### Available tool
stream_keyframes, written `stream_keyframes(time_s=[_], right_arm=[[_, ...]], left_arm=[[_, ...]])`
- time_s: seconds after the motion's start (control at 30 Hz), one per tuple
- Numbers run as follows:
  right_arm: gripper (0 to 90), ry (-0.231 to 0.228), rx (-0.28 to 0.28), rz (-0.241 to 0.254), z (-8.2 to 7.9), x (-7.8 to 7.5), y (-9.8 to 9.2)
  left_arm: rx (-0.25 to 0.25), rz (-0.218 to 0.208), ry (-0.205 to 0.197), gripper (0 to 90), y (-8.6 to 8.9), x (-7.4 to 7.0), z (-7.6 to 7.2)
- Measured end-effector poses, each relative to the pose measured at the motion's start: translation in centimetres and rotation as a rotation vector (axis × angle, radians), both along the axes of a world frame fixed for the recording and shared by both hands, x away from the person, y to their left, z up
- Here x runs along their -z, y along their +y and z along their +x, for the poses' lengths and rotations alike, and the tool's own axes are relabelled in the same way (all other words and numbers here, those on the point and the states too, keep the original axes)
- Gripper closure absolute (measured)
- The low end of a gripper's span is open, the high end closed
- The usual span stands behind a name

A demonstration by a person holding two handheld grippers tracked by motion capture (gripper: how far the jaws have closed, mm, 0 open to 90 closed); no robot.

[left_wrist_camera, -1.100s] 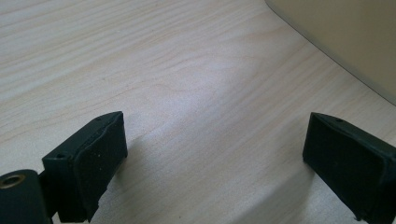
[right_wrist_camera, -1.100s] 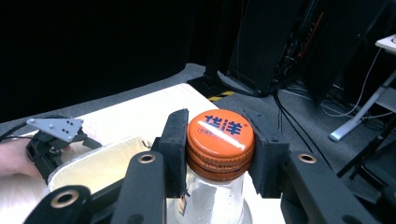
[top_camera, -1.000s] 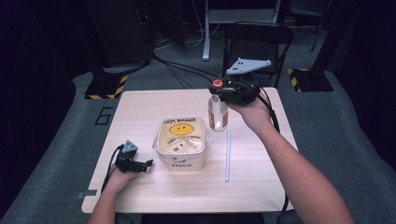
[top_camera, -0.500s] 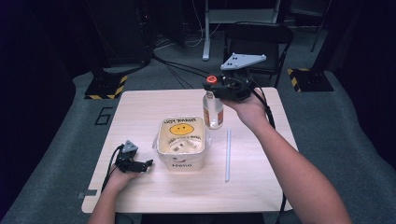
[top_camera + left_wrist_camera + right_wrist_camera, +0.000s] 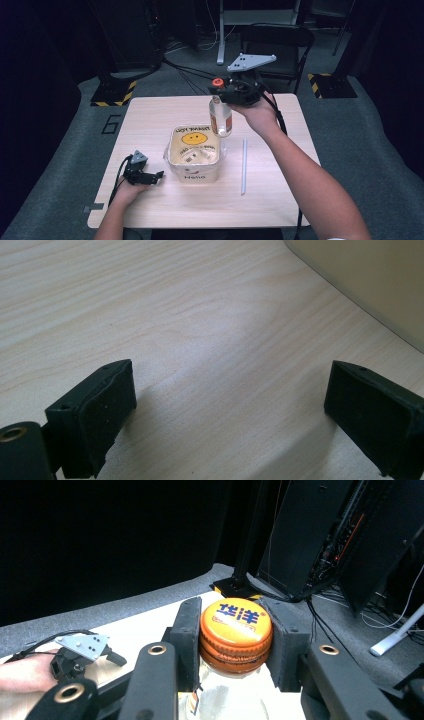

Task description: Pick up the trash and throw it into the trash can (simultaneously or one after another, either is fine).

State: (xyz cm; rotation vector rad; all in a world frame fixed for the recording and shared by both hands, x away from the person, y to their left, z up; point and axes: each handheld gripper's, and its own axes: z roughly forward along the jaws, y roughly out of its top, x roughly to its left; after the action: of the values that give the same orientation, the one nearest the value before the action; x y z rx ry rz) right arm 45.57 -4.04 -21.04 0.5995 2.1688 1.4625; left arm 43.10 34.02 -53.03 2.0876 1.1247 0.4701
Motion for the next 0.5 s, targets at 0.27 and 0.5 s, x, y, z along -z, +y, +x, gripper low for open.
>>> stream_keyframes(time_s=[0.27, 0.5], right_arm=[[62.3, 0.004, -0.021, -0.002, 0.3, 0.4, 1.5], [62.3, 0.007, -0.040, 0.005, 0.4, 1.0, 2.8]], left_arm=[[-0.002, -0.002, -0.001, 6.1, 0.0, 0.0, 0.0], [-0.002, -0.002, -0.001, 6.1, 0.0, 0.0, 0.0]])
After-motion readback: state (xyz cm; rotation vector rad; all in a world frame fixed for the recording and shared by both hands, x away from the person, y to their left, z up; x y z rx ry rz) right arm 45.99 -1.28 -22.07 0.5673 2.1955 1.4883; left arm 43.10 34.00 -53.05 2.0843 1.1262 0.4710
